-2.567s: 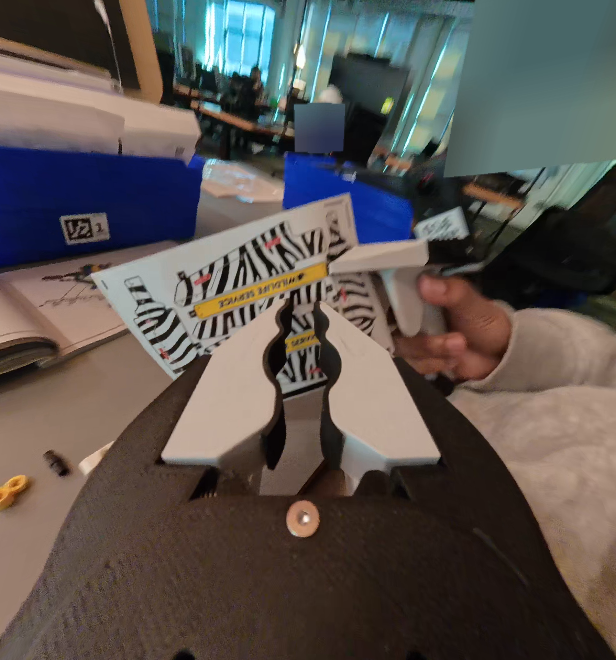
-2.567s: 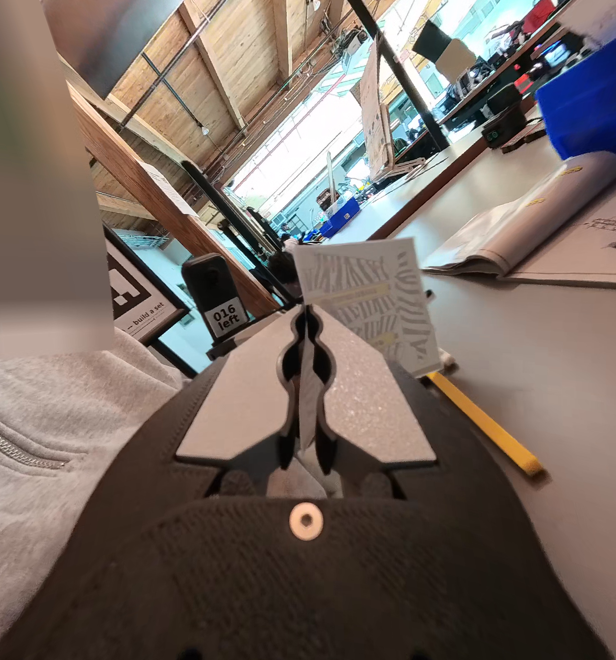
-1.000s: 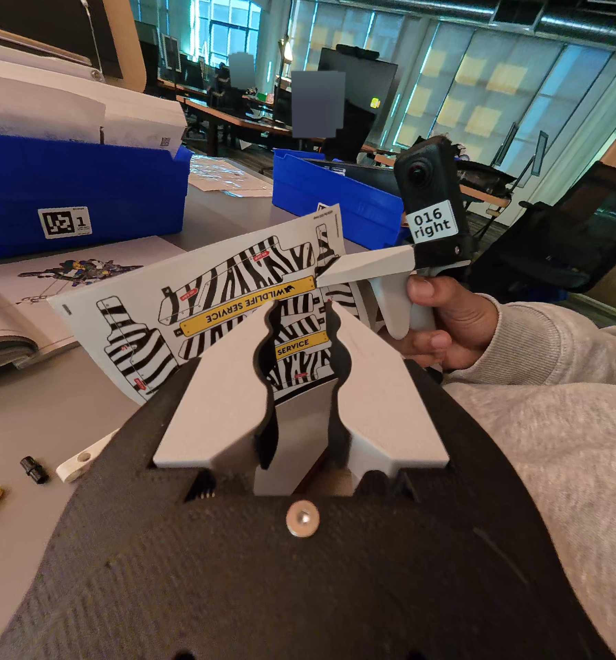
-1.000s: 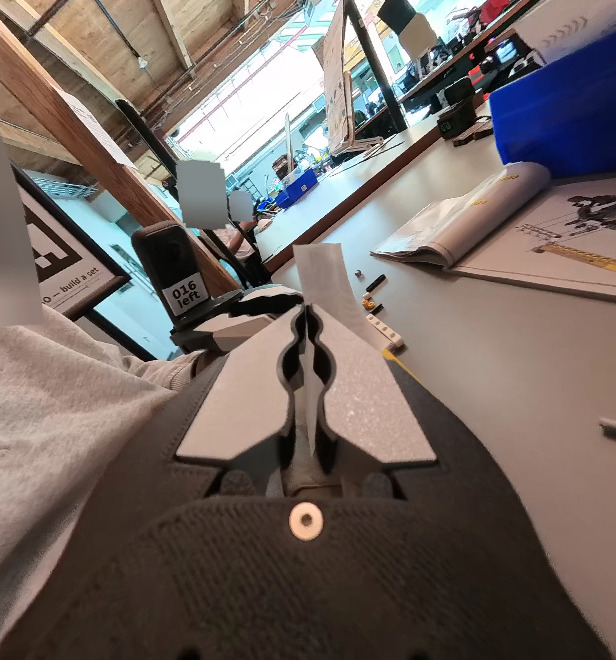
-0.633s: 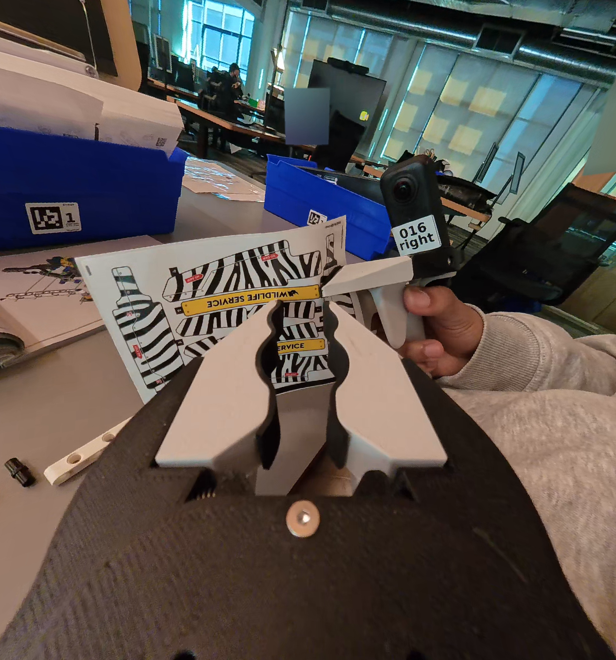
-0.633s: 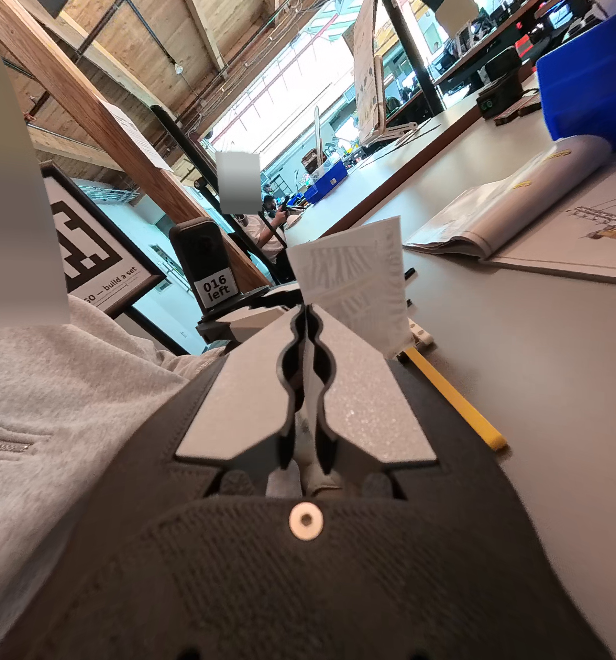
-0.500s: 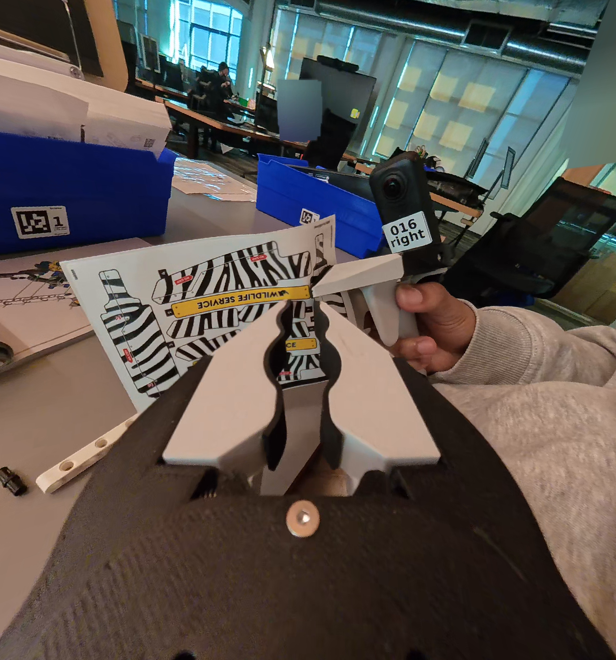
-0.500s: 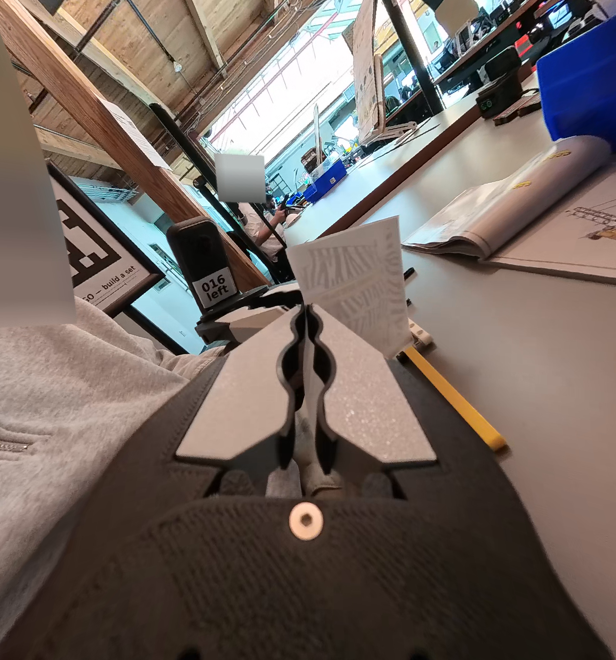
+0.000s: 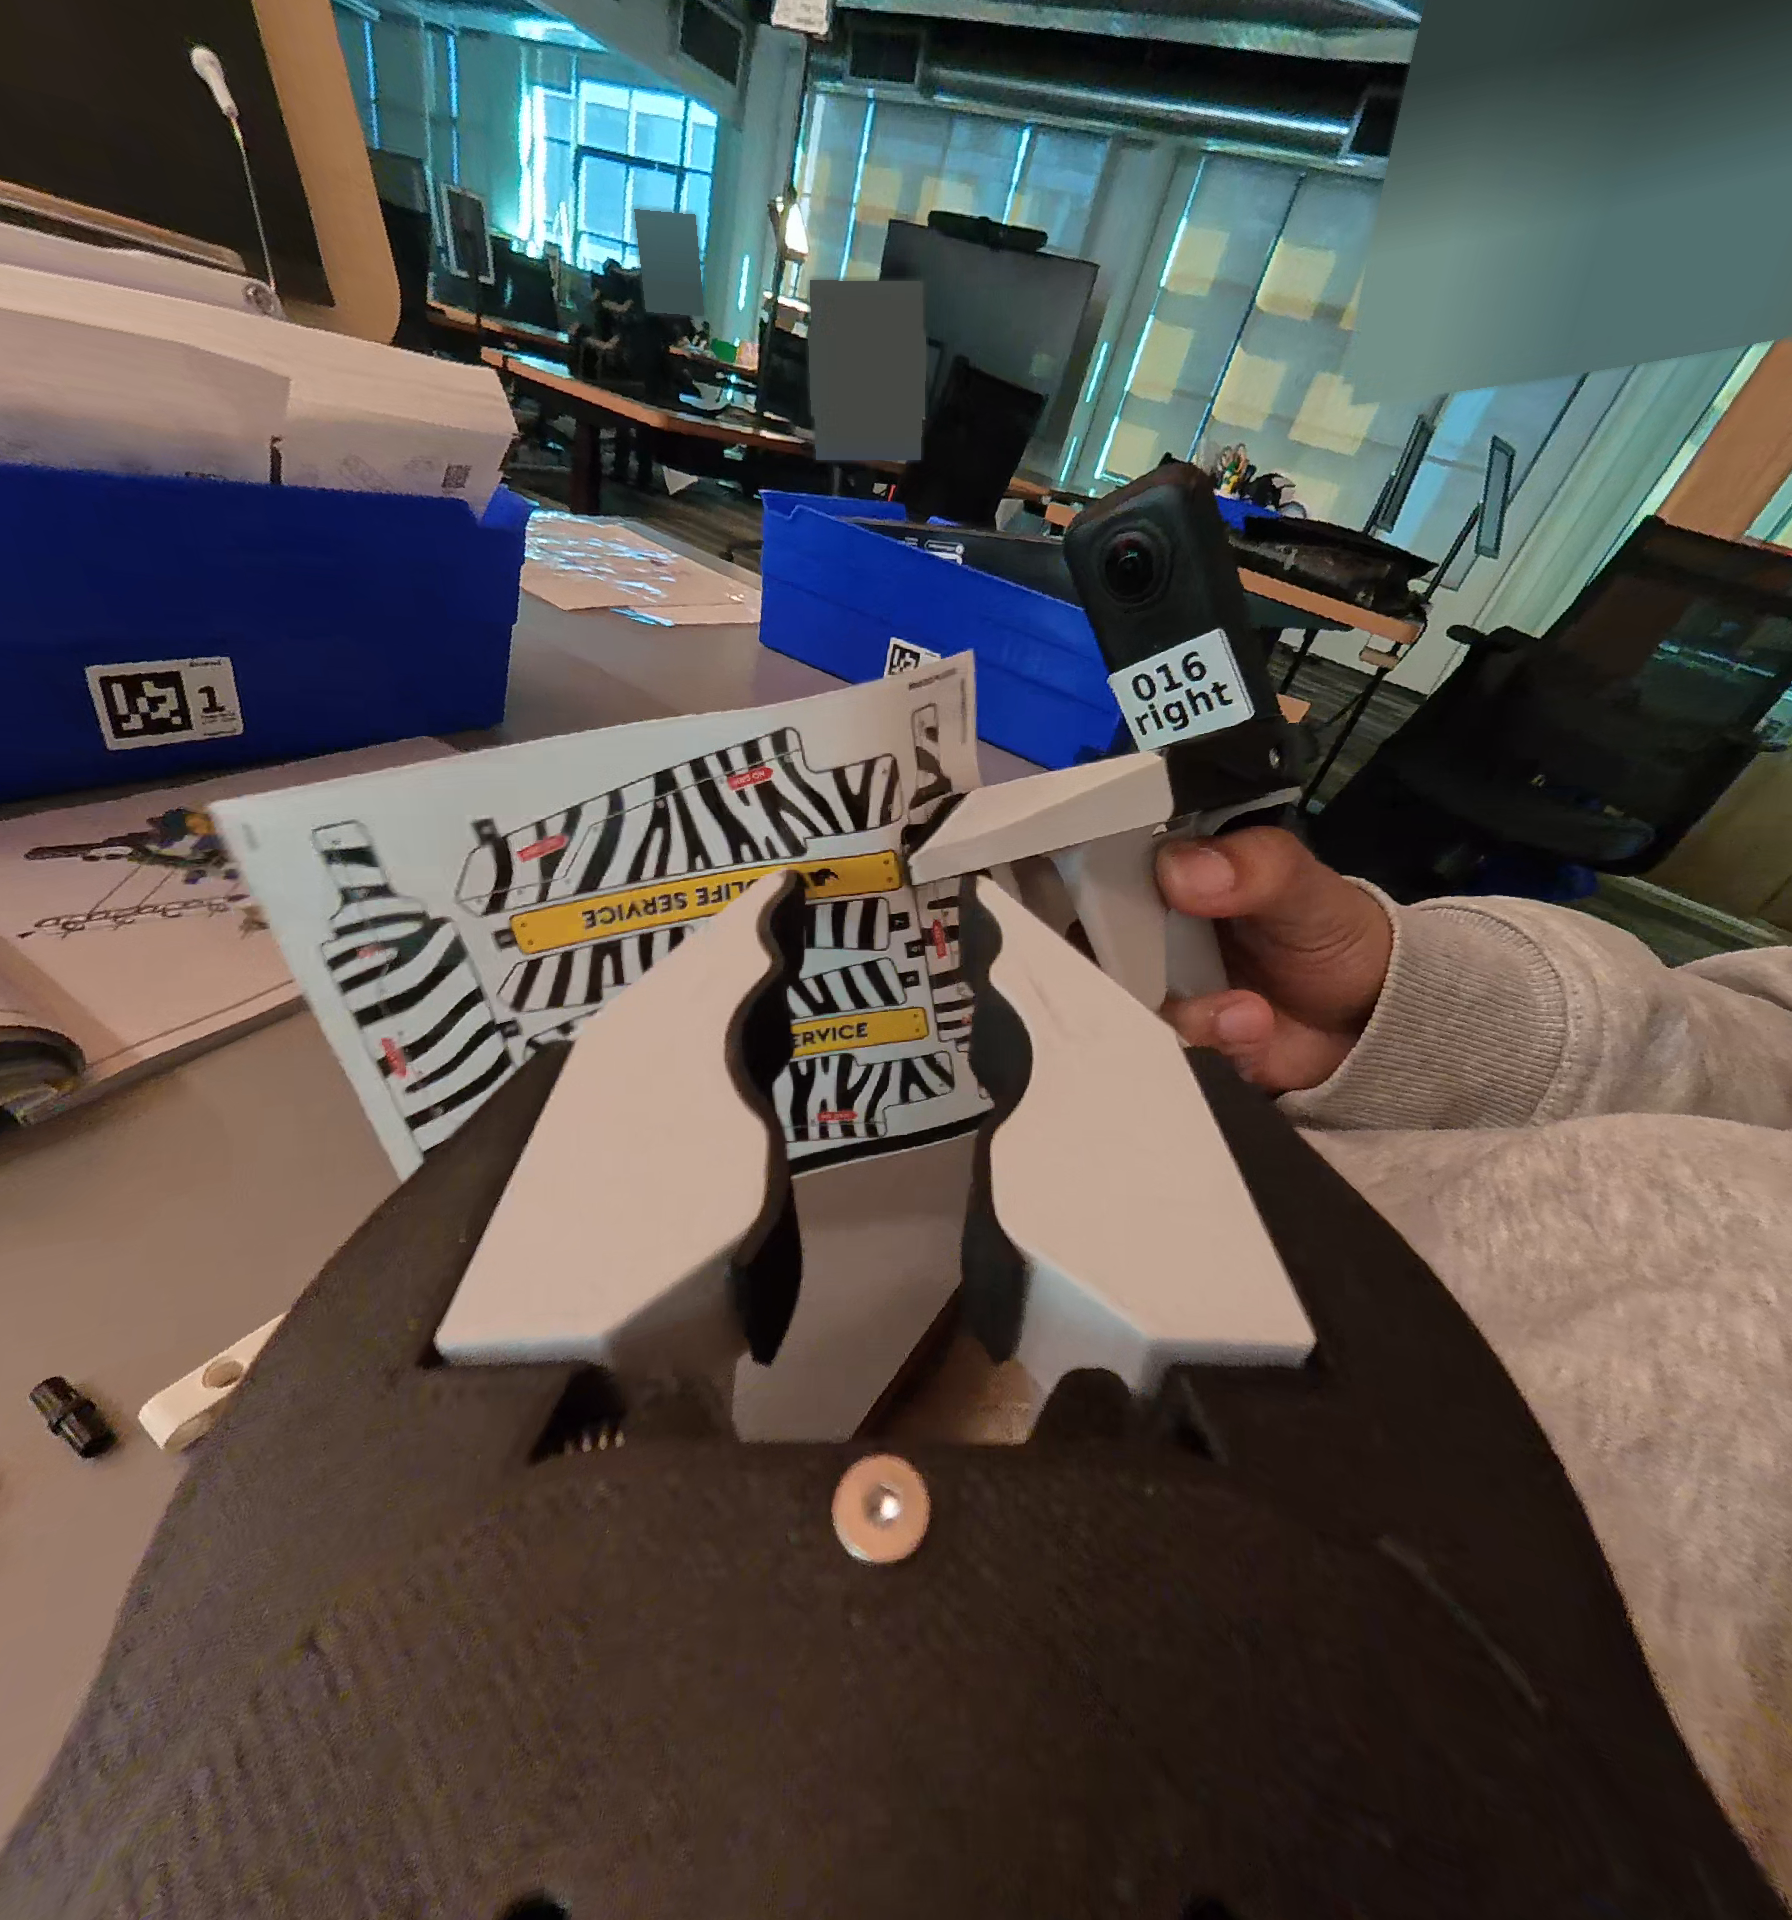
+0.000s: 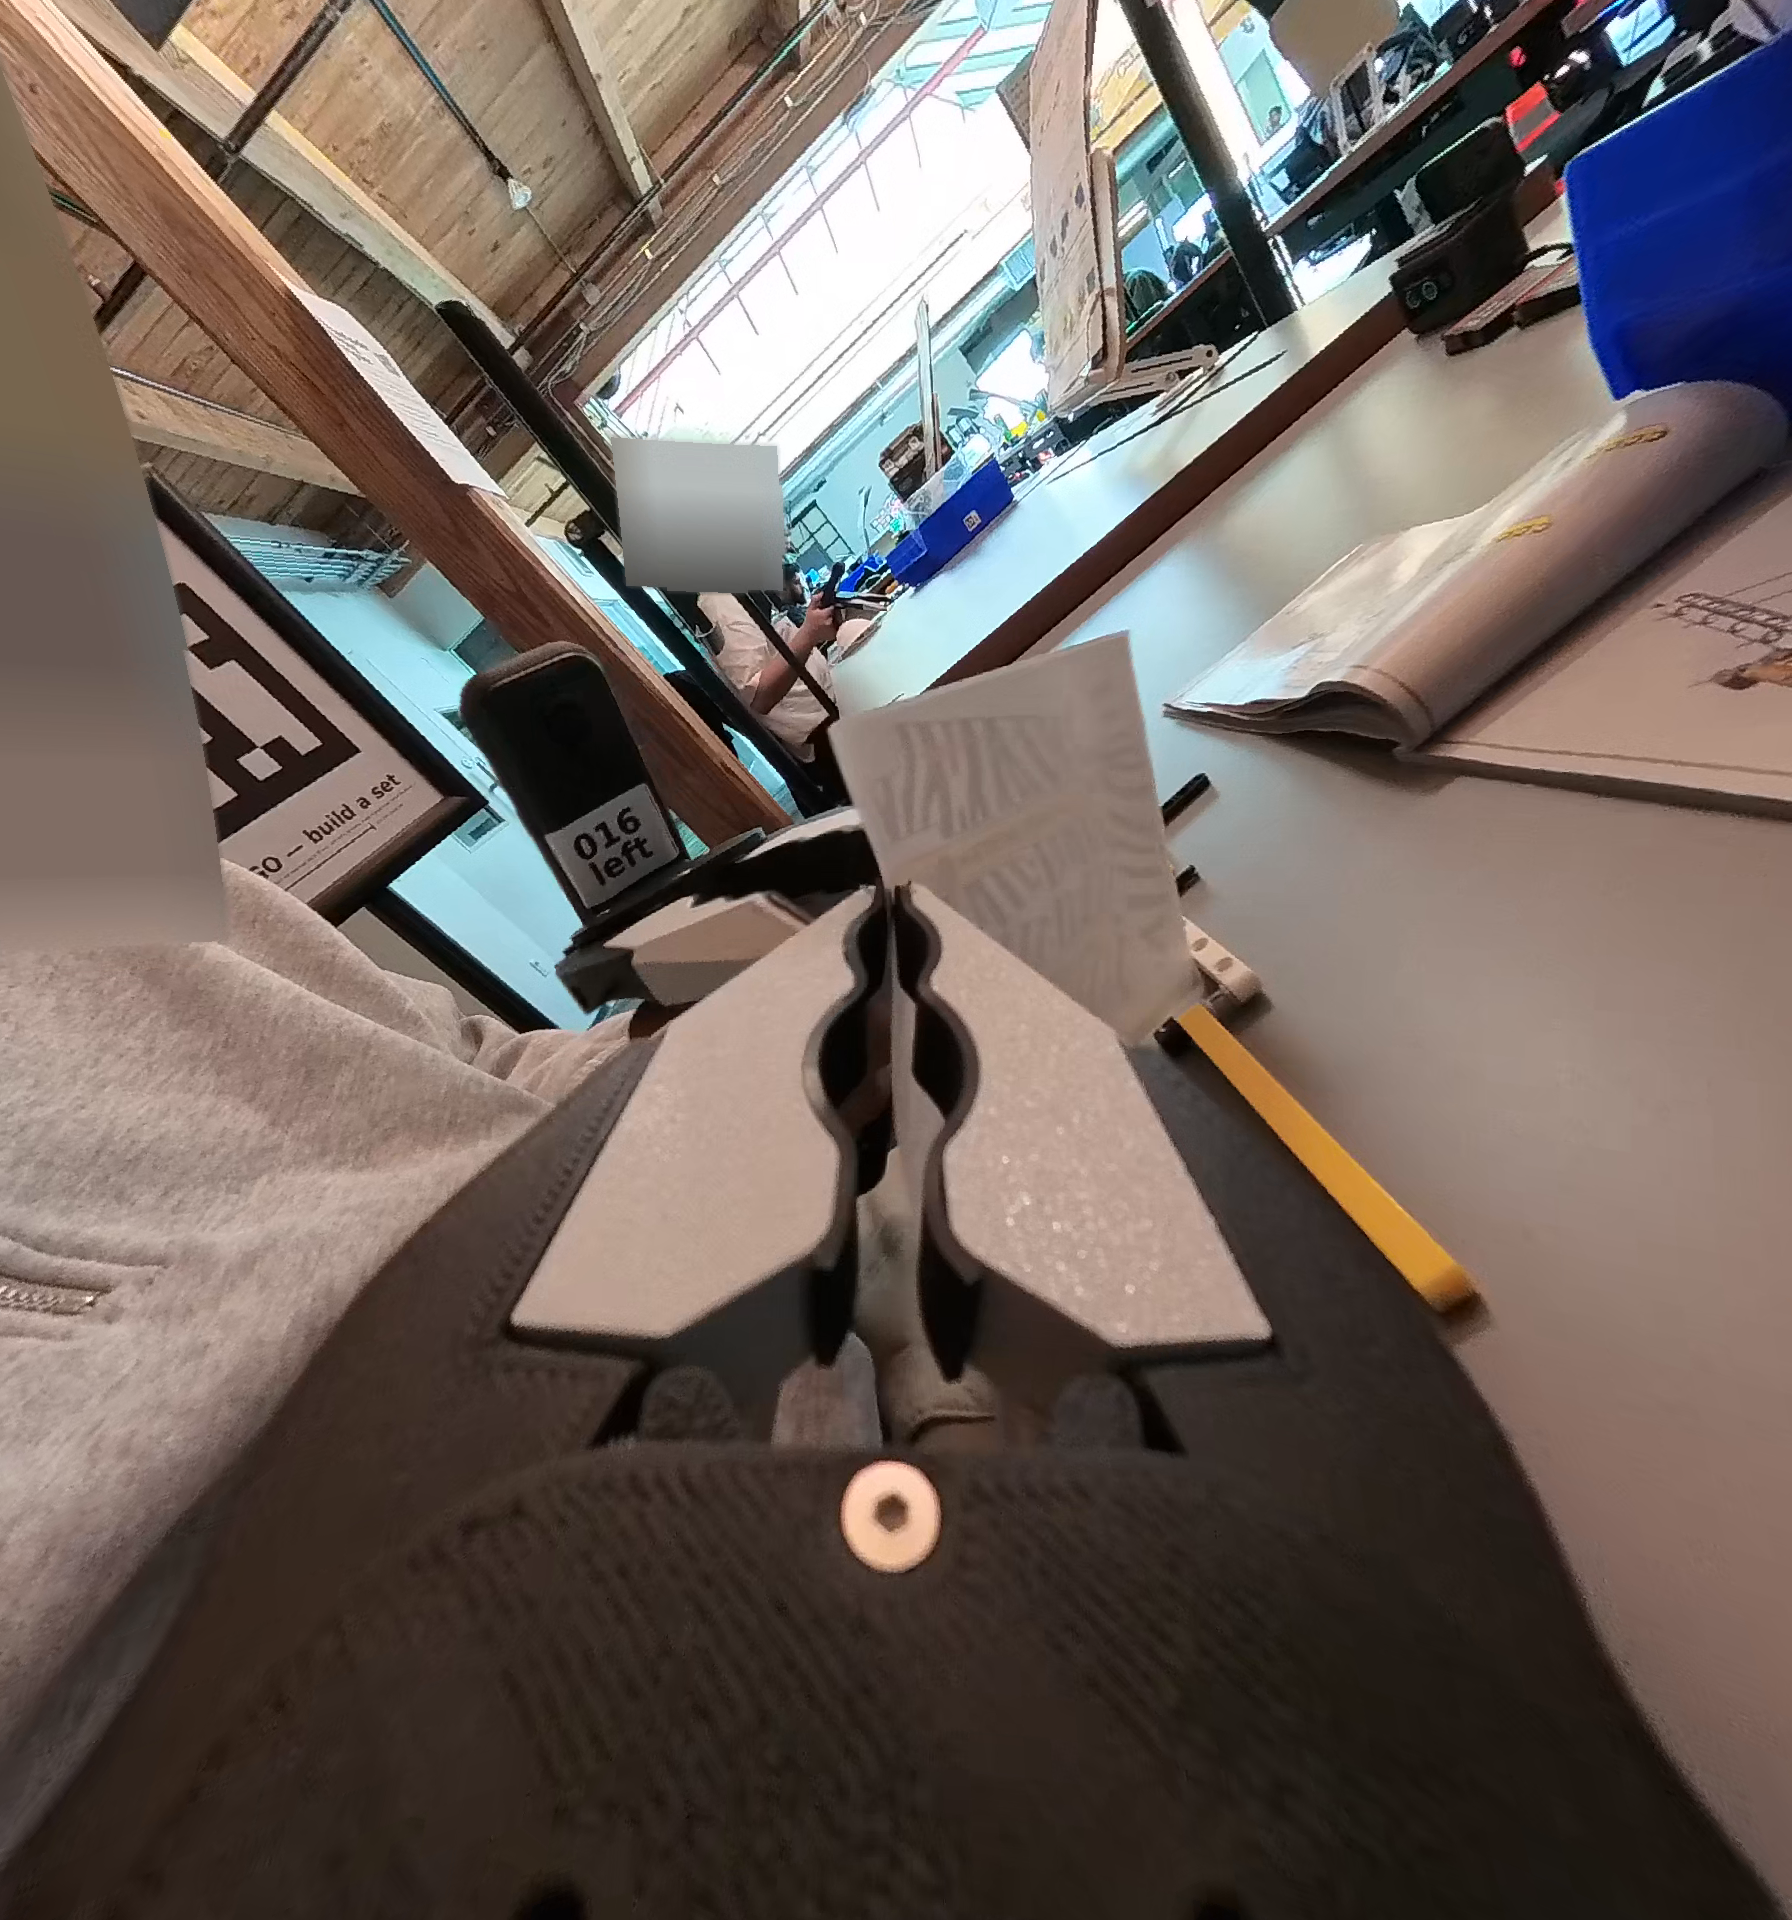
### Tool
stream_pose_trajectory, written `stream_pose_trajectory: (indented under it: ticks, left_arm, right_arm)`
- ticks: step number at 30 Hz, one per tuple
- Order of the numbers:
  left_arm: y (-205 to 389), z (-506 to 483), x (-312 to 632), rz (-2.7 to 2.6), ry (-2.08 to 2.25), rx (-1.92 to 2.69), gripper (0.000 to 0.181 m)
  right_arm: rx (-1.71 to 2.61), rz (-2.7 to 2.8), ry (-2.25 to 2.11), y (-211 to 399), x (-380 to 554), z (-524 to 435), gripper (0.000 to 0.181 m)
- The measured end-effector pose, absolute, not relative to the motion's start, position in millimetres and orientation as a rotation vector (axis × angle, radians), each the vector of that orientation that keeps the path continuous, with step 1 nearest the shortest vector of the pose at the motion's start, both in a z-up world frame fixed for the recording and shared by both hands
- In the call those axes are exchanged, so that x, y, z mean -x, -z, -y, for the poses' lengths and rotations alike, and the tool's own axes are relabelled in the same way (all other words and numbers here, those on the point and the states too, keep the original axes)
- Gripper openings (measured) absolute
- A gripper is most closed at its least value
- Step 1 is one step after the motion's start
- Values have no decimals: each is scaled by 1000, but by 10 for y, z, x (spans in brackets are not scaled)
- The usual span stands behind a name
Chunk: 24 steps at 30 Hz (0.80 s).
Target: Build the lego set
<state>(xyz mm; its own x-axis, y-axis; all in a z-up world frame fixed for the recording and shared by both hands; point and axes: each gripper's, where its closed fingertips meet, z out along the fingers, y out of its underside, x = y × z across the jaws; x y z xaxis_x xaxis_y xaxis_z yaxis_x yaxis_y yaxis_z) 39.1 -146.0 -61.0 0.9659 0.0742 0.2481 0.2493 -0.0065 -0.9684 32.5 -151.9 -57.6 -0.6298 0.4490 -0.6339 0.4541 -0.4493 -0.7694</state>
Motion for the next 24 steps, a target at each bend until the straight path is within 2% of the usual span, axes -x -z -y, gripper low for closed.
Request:
stream_pose_trajectory:
  ticks: [24]
  left_arm:
    - [518, 1465, -547, 152, 177, 1551, 9]
  right_arm:
    - [-1196, -1656, 2347, 452, -438, 1617, 0]
